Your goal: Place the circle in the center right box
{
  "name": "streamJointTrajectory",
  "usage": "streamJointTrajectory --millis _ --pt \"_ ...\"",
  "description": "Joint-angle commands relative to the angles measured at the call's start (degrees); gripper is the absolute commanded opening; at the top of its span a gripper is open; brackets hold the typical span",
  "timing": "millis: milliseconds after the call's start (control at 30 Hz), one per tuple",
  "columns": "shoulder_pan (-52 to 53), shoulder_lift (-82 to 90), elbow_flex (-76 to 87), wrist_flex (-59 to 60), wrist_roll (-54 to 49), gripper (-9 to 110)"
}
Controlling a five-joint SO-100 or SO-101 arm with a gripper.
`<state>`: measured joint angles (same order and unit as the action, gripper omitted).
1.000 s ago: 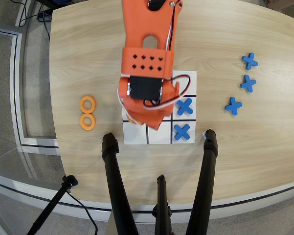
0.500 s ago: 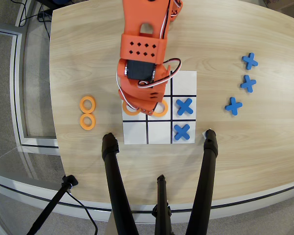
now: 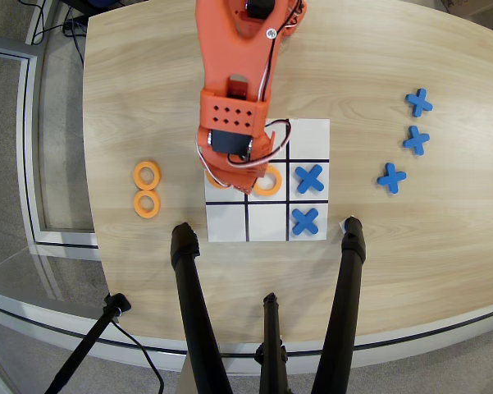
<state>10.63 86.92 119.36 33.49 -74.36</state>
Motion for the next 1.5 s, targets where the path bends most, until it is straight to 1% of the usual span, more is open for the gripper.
streamJointTrajectory --millis 0,300,700,833,1100,1233,1467 --pt "-0.53 -1.05 -3.96 -0.26 0.26 0" --pt "-0.53 -3.78 -8.0 -0.26 0.53 0" --pt "-0.35 -4.13 -8.79 1.14 0.09 0" --pt "-0.35 -3.96 -9.67 2.02 0.09 10" --pt "-0.26 -3.25 -13.45 6.15 0.35 11" --pt "0.0 -1.85 -16.96 10.28 0.53 11" --pt "1.41 6.59 -19.51 17.49 0.53 11"
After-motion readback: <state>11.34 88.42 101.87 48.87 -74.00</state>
